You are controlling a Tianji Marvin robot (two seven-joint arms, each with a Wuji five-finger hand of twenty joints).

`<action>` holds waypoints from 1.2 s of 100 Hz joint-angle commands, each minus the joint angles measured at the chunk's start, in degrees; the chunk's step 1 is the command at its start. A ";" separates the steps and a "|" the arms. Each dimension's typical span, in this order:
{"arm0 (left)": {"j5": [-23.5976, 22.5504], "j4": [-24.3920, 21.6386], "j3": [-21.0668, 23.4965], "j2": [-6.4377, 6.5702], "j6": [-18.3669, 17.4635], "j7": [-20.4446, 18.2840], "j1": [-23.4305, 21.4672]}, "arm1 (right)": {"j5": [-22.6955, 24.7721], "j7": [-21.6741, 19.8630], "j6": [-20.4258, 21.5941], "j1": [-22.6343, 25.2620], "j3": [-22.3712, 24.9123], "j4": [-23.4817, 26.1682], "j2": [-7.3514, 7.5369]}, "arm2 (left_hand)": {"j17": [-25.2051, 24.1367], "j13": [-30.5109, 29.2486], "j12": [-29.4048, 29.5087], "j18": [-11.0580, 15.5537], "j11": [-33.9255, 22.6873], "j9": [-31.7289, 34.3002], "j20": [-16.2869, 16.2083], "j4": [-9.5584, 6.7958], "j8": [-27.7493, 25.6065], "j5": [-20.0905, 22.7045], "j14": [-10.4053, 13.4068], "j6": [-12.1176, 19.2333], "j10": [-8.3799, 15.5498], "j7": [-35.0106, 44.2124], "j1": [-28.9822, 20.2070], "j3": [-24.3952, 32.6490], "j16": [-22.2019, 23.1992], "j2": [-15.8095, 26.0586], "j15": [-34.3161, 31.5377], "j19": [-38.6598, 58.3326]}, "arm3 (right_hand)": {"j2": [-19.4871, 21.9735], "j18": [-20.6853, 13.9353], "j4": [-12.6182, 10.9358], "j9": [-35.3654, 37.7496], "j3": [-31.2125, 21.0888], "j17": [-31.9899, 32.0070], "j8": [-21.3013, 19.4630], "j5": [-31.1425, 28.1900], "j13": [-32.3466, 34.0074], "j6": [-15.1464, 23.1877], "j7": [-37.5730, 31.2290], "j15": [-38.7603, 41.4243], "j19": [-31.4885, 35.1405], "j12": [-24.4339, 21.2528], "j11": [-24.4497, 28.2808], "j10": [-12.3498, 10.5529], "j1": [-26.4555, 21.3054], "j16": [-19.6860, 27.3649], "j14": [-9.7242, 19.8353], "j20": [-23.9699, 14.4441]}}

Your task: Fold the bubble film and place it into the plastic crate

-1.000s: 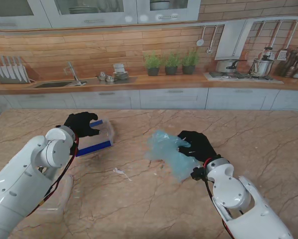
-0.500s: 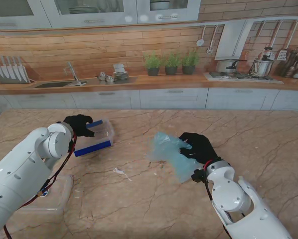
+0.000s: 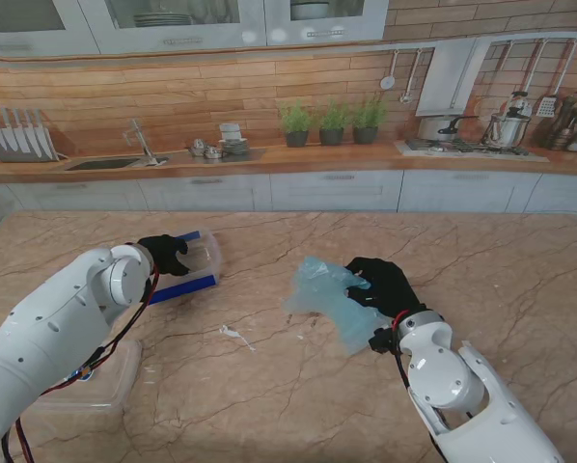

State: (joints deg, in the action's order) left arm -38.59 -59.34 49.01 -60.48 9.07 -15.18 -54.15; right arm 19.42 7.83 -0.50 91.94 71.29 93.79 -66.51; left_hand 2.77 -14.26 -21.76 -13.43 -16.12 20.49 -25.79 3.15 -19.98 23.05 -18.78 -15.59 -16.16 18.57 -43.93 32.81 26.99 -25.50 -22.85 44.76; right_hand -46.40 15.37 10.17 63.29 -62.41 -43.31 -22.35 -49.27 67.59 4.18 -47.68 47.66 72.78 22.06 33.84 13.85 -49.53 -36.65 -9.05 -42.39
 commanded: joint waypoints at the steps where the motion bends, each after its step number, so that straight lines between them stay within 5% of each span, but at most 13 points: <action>1: 0.23 1.07 -0.83 -0.79 -0.39 -0.38 0.53 | -0.07 0.11 0.02 0.26 -0.06 0.22 -0.31 | 0.41 -0.61 -0.83 1.02 -1.54 0.40 0.12 -0.35 -0.83 -0.55 0.97 0.89 -0.01 2.74 -1.01 2.15 0.83 -3.78 -1.24 1.93 | 1.47 -1.06 0.55 -0.26 -1.14 -0.07 0.63 0.62 1.33 0.32 -0.09 2.48 3.27 -0.31 1.71 1.05 -2.65 -0.12 -0.16 -1.91; 34: 2.92 5.14 -6.11 -1.64 -0.04 -0.03 3.38 | -0.24 0.30 -0.23 0.31 -0.02 0.25 -0.38 | 1.17 -2.22 -1.35 0.66 -3.41 2.51 0.19 -0.88 -1.68 -1.12 1.22 2.09 0.45 6.22 -3.73 5.67 1.17 -2.43 -2.74 3.89 | 1.78 -0.95 0.37 -0.41 -0.91 0.11 0.74 0.67 1.26 0.40 -0.28 2.61 3.40 -0.39 1.95 1.19 -2.51 -0.28 -0.20 -1.93; 65: 2.20 2.31 -2.59 -1.35 -0.59 0.17 1.38 | -0.54 -0.01 -0.13 0.25 -0.01 0.14 -0.34 | -1.82 -0.12 -0.84 0.34 -2.43 1.97 1.46 -0.95 -0.93 -1.55 1.09 3.56 0.52 5.73 -2.97 -2.17 0.07 2.64 -0.15 0.73 | 2.15 -0.93 0.15 -0.47 -0.63 0.27 0.92 0.80 1.17 0.33 -0.48 2.75 3.54 -0.52 2.13 1.30 -2.27 -0.46 -0.18 -1.96; 95: 5.88 0.87 -1.16 -0.92 -2.39 -4.35 1.03 | -0.40 0.65 0.57 0.86 0.51 0.56 -0.42 | -2.78 -0.07 -0.39 0.36 -1.41 2.54 1.90 -1.01 -0.81 -1.37 1.63 4.68 1.33 5.02 -2.90 -3.32 -0.49 2.53 1.01 -1.27 | 2.34 -0.86 -0.14 -0.58 -0.44 0.29 1.13 0.89 1.20 0.27 -0.73 2.94 3.70 -0.67 2.29 1.44 -2.10 -0.66 -0.17 -1.99; 120: 10.71 2.94 -6.93 -1.77 -3.72 -7.12 5.27 | -0.26 1.15 1.64 1.69 1.22 1.18 -0.44 | -3.41 0.43 -0.04 0.88 -0.07 1.98 2.27 -1.36 -1.01 -1.36 2.45 5.88 2.21 4.50 -3.85 -3.27 -1.25 3.22 3.27 -4.09 | 2.61 -0.89 -0.26 -0.58 -0.21 0.32 1.30 1.00 1.20 0.28 -0.93 2.95 3.75 -0.79 2.42 1.44 -1.87 -0.73 -0.29 -1.97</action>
State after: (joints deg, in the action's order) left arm -28.74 -56.66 42.86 -61.15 5.93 -21.56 -49.84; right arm 19.06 8.68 0.67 93.02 72.43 94.34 -66.68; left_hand 0.08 -15.02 -21.83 -13.34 -17.32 22.07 -24.36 3.34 -20.83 23.01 -17.49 -11.29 -14.95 23.11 -47.61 30.84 26.39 -22.25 -20.61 41.42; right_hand -45.37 15.37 10.13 63.25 -62.39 -43.31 -21.83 -49.27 67.59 4.17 -47.68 48.22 72.93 21.95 34.95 14.34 -49.51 -36.65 -9.05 -42.42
